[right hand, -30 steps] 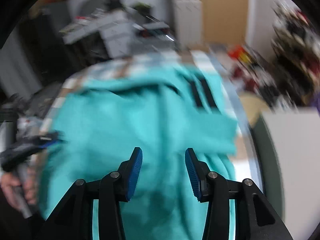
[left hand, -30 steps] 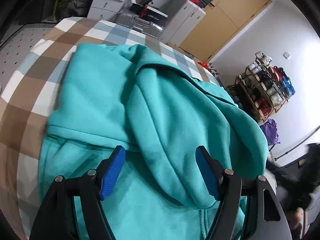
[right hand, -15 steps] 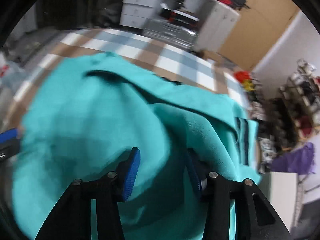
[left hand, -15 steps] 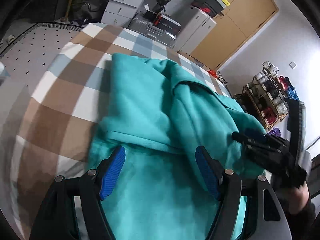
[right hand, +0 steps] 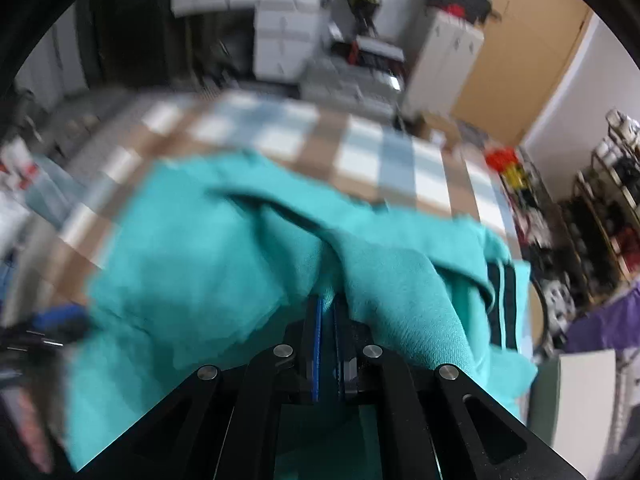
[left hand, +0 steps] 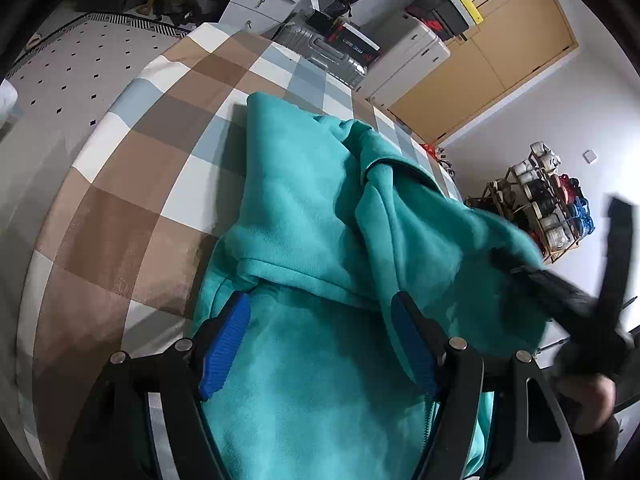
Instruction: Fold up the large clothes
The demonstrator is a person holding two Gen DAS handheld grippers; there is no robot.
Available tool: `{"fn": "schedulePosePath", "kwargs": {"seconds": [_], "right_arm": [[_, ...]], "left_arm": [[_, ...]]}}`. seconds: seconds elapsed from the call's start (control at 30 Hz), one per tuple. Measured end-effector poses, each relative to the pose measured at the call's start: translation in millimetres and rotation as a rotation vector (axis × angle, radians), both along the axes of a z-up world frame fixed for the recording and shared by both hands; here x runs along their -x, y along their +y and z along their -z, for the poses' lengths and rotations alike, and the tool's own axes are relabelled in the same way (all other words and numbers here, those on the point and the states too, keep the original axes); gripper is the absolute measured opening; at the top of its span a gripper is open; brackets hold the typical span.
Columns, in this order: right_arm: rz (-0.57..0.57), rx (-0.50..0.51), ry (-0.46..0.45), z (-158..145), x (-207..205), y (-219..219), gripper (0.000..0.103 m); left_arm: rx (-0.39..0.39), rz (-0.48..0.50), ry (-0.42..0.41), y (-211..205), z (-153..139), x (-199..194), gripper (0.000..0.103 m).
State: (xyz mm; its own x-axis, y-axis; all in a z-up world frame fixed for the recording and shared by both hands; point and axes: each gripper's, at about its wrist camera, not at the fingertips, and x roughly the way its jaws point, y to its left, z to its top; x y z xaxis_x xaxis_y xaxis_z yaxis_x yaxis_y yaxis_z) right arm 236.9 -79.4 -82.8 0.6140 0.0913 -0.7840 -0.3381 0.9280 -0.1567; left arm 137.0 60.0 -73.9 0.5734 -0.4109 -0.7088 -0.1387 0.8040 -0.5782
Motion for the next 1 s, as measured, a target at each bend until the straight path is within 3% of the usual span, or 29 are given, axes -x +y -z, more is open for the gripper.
{"fn": "schedulePosePath", "kwargs": {"seconds": [0.23, 0.37, 0.43, 0.53, 0.63, 0.7, 0.73, 0.77, 0.87, 1.0], "right_arm": [[-0.134, -0.172, -0.118, -54, 54, 29, 0.005], [-0.198, -0.264, -0.043, -33, 57, 30, 0.006], [-0.181, -0.281, 0.048, -9, 48, 22, 0.008], [-0.14, -0.372, 0.095, 6, 45, -8, 0.009], [-0.097, -0.517, 0.028, -4, 61, -55, 0.014], [-0.066, -0.528, -0.039, -11, 74, -76, 0.029], [-0.062, -0.523, -0.058, -11, 79, -83, 0.042], [-0.066, -0.522, -0.063, -10, 83, -87, 0.046], [-0.082, -0.526, -0.006, 3, 83, -87, 0.05], [-0.041, -0.448, 0.082, 31, 65, -71, 0.052]], "left_arm": [[0.013, 0.025, -0.081, -5, -13, 6, 0.069], [0.051, 0.085, -0.197, -11, -29, 13, 0.069], [0.064, 0.116, -0.229, -17, -33, 14, 0.069], [0.085, 0.168, -0.207, -28, -29, 7, 0.069], [0.092, 0.209, -0.161, -44, -23, -1, 0.069], [0.069, 0.237, -0.154, -56, -23, -4, 0.069], [0.036, 0.26, -0.155, -65, -24, -5, 0.069], [0.001, 0.278, -0.154, -73, -26, -6, 0.069], [-0.084, 0.314, -0.148, -97, -24, -8, 0.069], [-0.289, 0.309, -0.115, -123, -11, -17, 0.069]]}}
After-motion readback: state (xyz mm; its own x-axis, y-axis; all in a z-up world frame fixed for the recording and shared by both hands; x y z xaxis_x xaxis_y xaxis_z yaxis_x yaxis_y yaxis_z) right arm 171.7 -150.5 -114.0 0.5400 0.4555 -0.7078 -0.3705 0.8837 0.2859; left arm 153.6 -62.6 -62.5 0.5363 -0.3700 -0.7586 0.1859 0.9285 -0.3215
